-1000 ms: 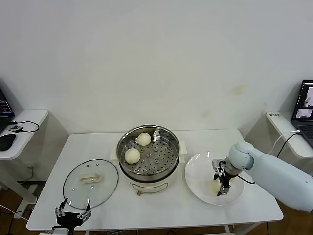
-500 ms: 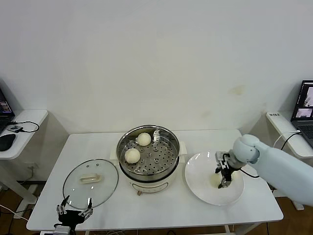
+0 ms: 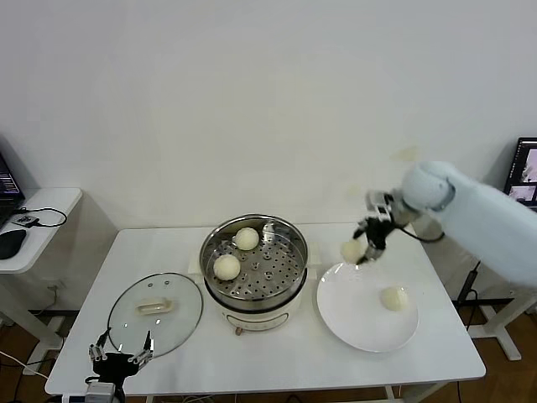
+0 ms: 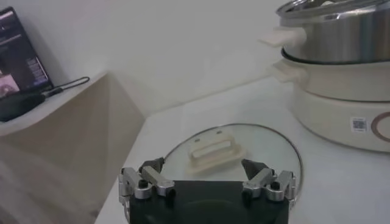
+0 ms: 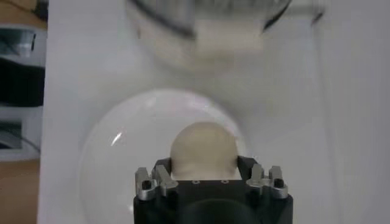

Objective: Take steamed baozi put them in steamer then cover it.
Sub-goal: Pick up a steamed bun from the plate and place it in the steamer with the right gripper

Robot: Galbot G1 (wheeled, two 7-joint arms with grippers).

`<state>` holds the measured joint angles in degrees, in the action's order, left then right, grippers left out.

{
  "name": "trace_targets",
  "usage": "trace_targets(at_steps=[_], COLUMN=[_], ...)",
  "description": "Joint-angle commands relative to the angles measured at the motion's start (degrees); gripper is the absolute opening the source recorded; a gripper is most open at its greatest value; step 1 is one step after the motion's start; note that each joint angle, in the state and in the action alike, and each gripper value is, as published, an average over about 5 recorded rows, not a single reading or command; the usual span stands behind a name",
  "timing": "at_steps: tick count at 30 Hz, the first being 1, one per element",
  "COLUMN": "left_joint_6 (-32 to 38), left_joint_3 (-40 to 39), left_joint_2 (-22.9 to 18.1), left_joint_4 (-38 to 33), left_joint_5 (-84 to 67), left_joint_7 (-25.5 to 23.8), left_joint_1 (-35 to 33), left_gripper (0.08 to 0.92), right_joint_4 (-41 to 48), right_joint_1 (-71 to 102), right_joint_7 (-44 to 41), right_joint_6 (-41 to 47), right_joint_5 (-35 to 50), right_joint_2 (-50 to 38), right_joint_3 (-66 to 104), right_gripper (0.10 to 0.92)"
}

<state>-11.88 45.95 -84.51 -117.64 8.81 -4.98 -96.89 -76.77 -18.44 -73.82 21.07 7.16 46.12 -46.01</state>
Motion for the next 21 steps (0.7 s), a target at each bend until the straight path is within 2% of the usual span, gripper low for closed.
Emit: trace_targets(at_steps=[1,7,18,21], left_joint_6=[0.5,0.5,0.6,0.7], left_joint_3=[0.3,0.4,1.0,1.0], left_joint_2=[0.0,-0.2,-0.6,-0.8], left_joint_4=[-0.7,-1.6,-2.2,-2.3], left_joint_5=[0.2,0.1,0.0,0.0], left_joint_7=[0.6,0.5,0.6,0.6], left_joint_1=[-0.1,-0.1,-0.4,-0.5], left_gripper=[0.823,0.823,0.823,0.823], right_joint_4=[10.1,13.4,8.2,6.6], right_joint_1=[-13.8,-13.1,-10.6,-9.7], right_joint_7=[-3.4,-3.8,-1.3,1.2], right_joint_6=[-13.4,-24.6,-34.0,-36.9], right_joint_5=[8.0,6.7,0.7,-3.5], right_joint_2=[14.7,22.0,25.4,25.7], right_joint_3=[-5.2,-7.2,-14.0,-15.5], right_gripper=[0.64,0.636,0.636,0.636])
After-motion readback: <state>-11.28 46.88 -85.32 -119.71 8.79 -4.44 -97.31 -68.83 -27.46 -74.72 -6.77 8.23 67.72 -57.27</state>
